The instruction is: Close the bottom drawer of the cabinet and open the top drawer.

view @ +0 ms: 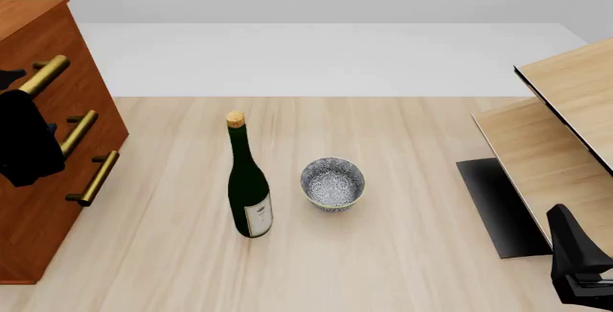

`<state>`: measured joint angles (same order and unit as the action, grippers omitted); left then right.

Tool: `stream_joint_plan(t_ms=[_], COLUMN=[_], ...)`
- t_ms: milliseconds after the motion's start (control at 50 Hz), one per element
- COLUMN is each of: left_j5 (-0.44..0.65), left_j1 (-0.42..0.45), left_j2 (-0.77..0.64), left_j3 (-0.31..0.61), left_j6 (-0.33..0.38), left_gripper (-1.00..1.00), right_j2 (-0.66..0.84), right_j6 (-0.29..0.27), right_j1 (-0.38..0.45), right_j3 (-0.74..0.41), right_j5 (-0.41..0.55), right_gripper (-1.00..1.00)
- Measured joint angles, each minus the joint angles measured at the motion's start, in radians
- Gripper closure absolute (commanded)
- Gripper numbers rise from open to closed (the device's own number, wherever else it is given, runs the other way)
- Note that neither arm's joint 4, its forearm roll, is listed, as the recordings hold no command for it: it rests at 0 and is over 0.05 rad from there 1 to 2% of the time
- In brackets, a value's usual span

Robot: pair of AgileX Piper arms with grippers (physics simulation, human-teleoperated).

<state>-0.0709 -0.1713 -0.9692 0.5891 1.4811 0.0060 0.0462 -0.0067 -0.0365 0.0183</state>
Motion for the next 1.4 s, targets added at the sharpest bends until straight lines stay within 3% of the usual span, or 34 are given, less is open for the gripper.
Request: stream_joint_plan(t_ms=[1200, 1220, 1400], left_j5=[-0.064, -0.065, -0.079], left_j1=[-0.150, -0.150, -0.153], left_j2=[-0.136, -0.137, -0.141], left_j3=[0.047, 0.048, 0.049], left_j6=[-0.002, -0.002, -0.012], left_gripper=[-1.00, 1.00, 1.00], right_j2=[0.007, 0.006, 0.002], right_j6=[-0.022, -0.022, -0.023], right_j1=[0.016, 0.016, 0.015], right_j3=[0.007, 0.007, 0.007], right_j5=[-0.016, -0.016, -0.012], right_gripper=[-1.00, -1.00, -1.00])
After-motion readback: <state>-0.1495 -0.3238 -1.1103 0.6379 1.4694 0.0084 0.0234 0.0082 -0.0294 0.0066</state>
